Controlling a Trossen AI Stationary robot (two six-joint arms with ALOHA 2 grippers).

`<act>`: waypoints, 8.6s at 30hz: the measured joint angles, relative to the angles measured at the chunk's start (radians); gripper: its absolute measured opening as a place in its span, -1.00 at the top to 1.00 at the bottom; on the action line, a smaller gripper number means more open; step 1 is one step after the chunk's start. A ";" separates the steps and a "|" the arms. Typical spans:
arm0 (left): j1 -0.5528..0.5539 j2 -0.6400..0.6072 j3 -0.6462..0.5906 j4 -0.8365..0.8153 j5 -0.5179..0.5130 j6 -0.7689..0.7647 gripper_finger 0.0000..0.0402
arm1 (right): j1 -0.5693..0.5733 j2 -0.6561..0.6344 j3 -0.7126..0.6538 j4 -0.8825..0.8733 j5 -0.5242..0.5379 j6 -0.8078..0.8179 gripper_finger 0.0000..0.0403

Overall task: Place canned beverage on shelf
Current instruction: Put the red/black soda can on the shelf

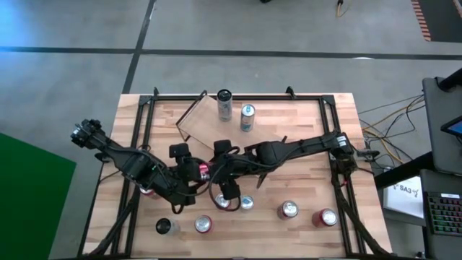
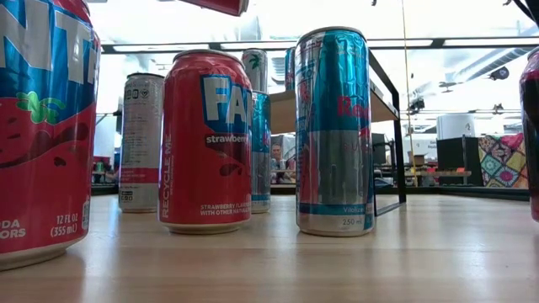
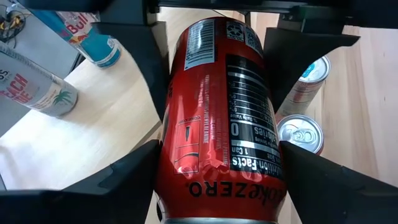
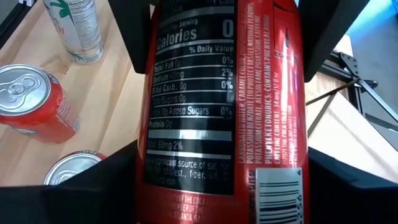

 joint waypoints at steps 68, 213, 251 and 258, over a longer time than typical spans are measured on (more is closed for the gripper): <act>0.167 0.087 -0.616 2.187 0.430 0.873 -0.73 | 0.081 -0.576 -1.112 1.521 -0.183 -0.100 -0.42; 0.136 -0.388 -0.816 1.635 0.076 0.730 -0.78 | -0.160 -0.950 -1.327 0.938 -0.005 0.197 -0.43; 0.137 -0.408 -0.816 1.606 -0.114 0.751 -0.78 | -0.185 -0.806 -1.341 1.068 -0.026 0.246 -0.43; 0.137 -0.409 -0.816 1.605 -0.115 0.769 -0.78 | -0.186 -0.796 -1.342 1.043 -0.026 0.218 -0.43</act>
